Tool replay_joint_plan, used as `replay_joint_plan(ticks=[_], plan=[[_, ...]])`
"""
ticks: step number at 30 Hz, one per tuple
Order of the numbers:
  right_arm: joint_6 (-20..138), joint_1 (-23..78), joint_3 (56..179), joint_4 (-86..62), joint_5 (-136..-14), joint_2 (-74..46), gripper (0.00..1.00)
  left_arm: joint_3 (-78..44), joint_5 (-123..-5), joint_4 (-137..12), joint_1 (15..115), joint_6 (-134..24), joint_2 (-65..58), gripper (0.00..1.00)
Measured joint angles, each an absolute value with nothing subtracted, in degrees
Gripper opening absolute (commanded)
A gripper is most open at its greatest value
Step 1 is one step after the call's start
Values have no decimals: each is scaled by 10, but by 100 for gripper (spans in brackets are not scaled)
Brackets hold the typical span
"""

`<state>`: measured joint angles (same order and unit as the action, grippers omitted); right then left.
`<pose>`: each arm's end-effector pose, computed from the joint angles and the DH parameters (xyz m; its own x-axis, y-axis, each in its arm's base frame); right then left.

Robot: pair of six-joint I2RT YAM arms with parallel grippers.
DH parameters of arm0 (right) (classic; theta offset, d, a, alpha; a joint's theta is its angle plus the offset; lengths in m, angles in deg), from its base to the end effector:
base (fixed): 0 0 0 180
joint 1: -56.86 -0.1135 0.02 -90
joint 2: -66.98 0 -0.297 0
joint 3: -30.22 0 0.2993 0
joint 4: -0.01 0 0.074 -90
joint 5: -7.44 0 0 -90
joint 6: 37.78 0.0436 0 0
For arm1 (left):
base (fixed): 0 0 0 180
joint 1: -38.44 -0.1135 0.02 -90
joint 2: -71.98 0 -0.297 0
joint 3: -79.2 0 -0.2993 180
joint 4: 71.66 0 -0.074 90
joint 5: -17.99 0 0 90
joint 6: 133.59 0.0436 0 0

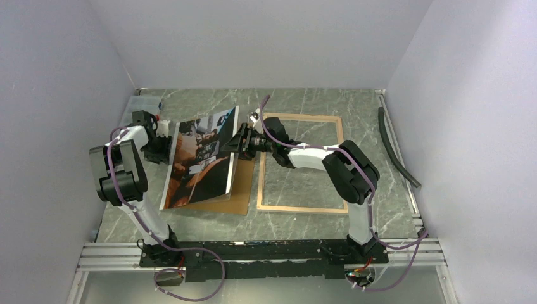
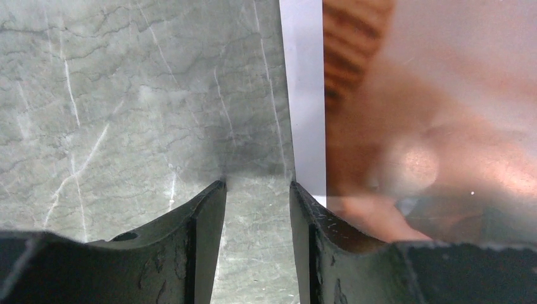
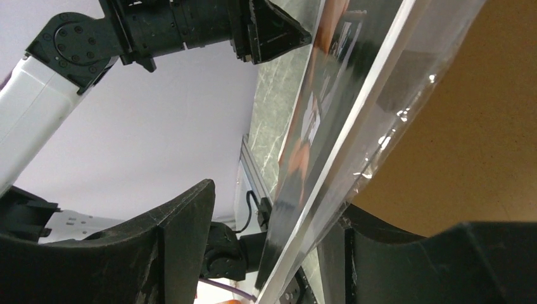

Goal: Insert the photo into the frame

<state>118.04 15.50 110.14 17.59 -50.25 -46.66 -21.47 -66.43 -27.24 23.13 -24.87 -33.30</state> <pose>0.3558 0.3443 0.1886 -0.9465 0.1940 -0.2579 -0.1963 0.2884 0.9372 0.3935 0.1033 0.1585 -0.9346 0.0753 -0.3476 0.0725 0.9971 0.0211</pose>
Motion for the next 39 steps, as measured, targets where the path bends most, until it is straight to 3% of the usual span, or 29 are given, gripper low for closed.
replay_joint_plan(ticks=[4,10,17,23,29,39], plan=[[1194,158,1096,188,-495,-467,56,-215,-664,-272,231,-248,-334,47],[1199,166,1082,197,-490,-467,28,-214,-664,-273,226,-246,-334,47],[1198,184,1071,184,-490,-466,25,-211,-665,-273,214,-237,-336,46],[1197,191,1068,182,-490,-462,6,-211,-667,-273,214,-233,-336,46],[1180,199,1050,148,-491,-435,5,-211,-666,-273,214,-233,-336,46],[1069,235,1050,-30,-528,-300,0,-211,-674,-273,233,-233,-336,47]])
